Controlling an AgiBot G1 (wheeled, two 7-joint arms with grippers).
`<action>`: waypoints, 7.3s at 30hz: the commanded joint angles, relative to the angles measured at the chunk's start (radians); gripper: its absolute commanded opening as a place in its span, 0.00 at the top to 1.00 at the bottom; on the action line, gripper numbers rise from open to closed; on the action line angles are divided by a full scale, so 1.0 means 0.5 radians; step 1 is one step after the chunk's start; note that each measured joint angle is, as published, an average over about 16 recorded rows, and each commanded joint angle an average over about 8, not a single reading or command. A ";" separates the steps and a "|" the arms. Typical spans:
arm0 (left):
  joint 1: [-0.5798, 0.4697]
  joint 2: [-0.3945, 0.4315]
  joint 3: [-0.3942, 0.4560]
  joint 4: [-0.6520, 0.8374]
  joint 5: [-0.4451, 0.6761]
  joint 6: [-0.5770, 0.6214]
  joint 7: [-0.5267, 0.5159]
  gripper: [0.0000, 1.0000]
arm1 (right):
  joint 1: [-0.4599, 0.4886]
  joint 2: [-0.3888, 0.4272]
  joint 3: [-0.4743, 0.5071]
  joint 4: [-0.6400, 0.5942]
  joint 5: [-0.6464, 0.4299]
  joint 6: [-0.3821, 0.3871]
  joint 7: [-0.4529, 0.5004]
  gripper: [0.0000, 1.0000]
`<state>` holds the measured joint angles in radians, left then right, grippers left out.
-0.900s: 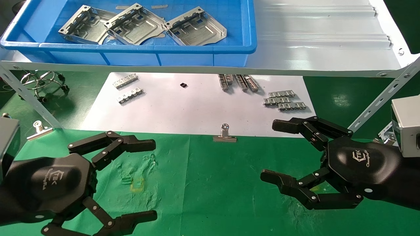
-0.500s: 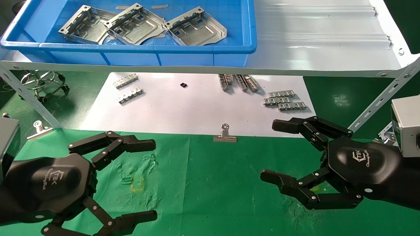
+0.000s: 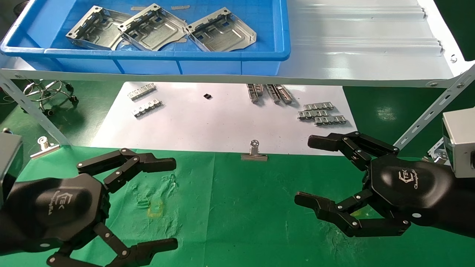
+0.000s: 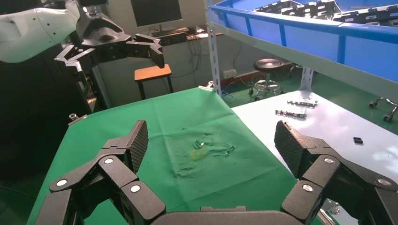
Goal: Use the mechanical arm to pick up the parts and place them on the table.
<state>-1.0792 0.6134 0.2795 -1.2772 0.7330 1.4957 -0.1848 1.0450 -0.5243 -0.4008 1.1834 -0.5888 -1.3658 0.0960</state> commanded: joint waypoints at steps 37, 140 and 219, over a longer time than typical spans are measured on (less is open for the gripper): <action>-0.159 0.247 0.004 0.090 0.109 -0.391 0.009 0.00 | 0.000 0.000 0.000 0.000 0.000 0.000 0.000 1.00; -1.809 1.466 0.755 2.259 0.798 -1.519 0.427 1.00 | 0.000 0.000 0.000 0.000 0.000 0.000 0.000 1.00; -1.277 0.459 1.631 1.777 0.511 0.128 2.304 1.00 | 0.000 0.000 0.000 0.000 0.000 0.000 0.000 1.00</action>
<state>-1.7168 0.8399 1.0919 -0.3916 0.9866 1.5616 0.9631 1.0450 -0.5243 -0.4008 1.1834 -0.5888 -1.3659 0.0960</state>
